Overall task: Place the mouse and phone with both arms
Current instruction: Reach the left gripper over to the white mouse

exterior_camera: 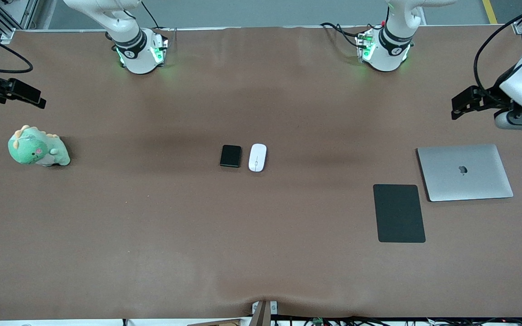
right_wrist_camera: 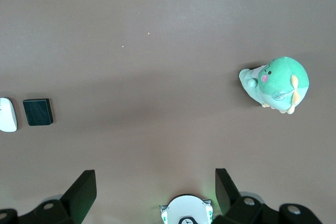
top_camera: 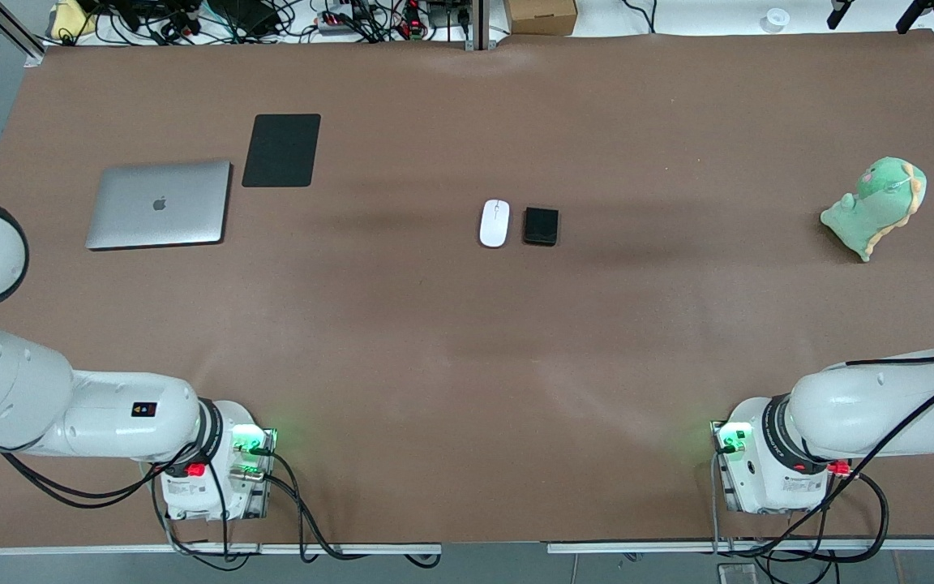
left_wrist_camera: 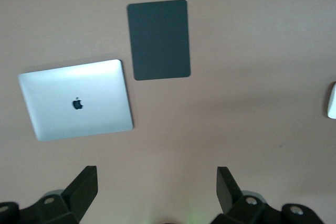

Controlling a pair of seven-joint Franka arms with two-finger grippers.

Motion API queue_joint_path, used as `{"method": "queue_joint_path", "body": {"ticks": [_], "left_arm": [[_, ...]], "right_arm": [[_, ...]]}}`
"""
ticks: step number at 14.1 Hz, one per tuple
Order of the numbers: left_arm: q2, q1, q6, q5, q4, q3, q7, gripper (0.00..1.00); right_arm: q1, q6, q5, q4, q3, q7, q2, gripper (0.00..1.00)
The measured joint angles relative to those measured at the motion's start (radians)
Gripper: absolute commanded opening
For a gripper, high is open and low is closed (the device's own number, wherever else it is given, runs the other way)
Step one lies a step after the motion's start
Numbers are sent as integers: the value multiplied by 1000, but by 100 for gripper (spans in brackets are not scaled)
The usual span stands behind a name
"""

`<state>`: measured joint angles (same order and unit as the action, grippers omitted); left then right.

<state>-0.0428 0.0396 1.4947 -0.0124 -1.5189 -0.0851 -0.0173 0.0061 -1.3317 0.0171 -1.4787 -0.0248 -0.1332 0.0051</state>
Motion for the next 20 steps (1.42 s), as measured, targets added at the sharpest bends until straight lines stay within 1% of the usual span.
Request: {"method": "queue_joint_path", "body": {"ticks": [2, 4, 7, 9, 11, 15, 18, 20], "left_arm": [[-37, 1, 2, -37, 0, -4, 0, 100], [-62, 1, 6, -53, 0, -30, -3, 100], [-85, 9, 20, -68, 0, -112, -73, 100], [-105, 33, 66, -70, -6, -163, -156, 100], [-121, 88, 131, -70, -24, -184, -260, 100], [-163, 230, 253, -70, -77, -189, -423, 100], [-253, 342, 364, -64, -86, -190, -568, 100], [-322, 414, 436, -17, -86, -190, -654, 100]], "right_arm": [[0, 0, 0, 0, 0, 0, 1, 100], [0, 0, 0, -1, 0, 0, 3, 100], [0, 0, 0, -4, 0, 0, 8, 100], [0, 0, 0, -5, 0, 0, 10, 100], [0, 0, 0, -5, 0, 0, 11, 100], [0, 0, 2, -7, 0, 0, 20, 100], [0, 0, 6, -8, 0, 0, 39, 100], [0, 1, 7, -8, 1, 0, 45, 100]]}}
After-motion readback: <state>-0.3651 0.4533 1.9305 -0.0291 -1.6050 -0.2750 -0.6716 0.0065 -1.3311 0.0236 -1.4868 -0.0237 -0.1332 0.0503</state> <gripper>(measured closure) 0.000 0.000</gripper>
